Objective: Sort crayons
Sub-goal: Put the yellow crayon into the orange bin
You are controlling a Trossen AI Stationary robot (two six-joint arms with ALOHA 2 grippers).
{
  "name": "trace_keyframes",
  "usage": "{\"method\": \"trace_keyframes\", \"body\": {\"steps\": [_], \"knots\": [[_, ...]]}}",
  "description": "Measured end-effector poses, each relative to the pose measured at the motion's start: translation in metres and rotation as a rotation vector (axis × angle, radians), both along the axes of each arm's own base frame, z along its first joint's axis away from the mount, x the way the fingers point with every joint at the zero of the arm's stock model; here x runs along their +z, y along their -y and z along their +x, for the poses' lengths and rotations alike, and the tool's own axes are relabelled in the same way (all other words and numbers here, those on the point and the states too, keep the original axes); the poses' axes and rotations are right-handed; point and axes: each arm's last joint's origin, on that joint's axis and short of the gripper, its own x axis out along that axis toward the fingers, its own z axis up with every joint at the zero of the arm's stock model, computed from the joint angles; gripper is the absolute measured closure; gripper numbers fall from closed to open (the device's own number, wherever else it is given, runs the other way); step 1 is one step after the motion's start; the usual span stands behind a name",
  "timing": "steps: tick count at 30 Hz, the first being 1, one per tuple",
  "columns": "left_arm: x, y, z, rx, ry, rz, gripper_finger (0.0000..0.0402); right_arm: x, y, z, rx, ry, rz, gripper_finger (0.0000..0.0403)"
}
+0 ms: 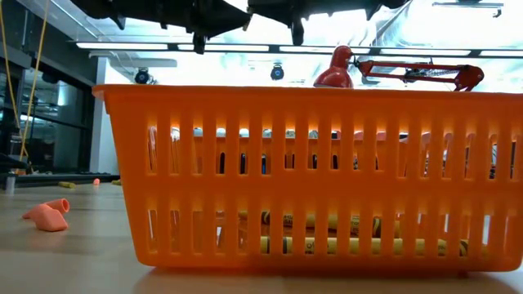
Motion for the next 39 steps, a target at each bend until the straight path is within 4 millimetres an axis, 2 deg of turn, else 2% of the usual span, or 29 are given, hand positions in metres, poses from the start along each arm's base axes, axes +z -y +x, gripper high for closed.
{"method": "trace_keyframes", "body": {"steps": [5,11,14,17,22,24,29,34,39], "knots": [[0.000,-0.004,-0.009,0.026,-0.068,0.054,0.0353,0.005,0.008,-0.013,-0.015,-0.054,-0.015,0.0396],[0.005,-0.008,-0.037,0.153,-0.199,0.057,0.0292,0.009,0.012,-0.050,-0.021,-0.264,-0.014,0.0399],[0.007,-0.010,-0.050,0.256,-0.244,0.066,0.0269,-0.007,0.000,-0.062,0.066,-0.396,0.062,0.0400],[0.010,-0.011,-0.056,0.330,-0.241,0.075,0.0254,-0.037,-0.020,-0.066,0.178,-0.494,0.181,0.0401],[0.011,-0.013,-0.058,0.383,-0.246,0.084,0.0244,-0.081,-0.066,-0.063,0.318,-0.510,0.351,0.0402],[0.011,-0.012,-0.058,0.383,-0.245,0.084,0.0243,-0.092,-0.082,-0.061,0.354,-0.494,0.412,0.0402],[0.010,-0.013,-0.058,0.388,-0.269,0.124,0.0243,-0.104,-0.118,-0.049,0.388,-0.518,0.504,0.0402],[0.009,-0.013,-0.059,0.407,-0.284,0.137,0.0243,-0.095,-0.152,-0.023,0.463,-0.587,0.449,0.0402],[0.006,-0.013,-0.059,0.397,-0.334,0.171,0.0243,-0.105,-0.178,-0.001,0.499,-0.765,0.356,0.0402]]}}
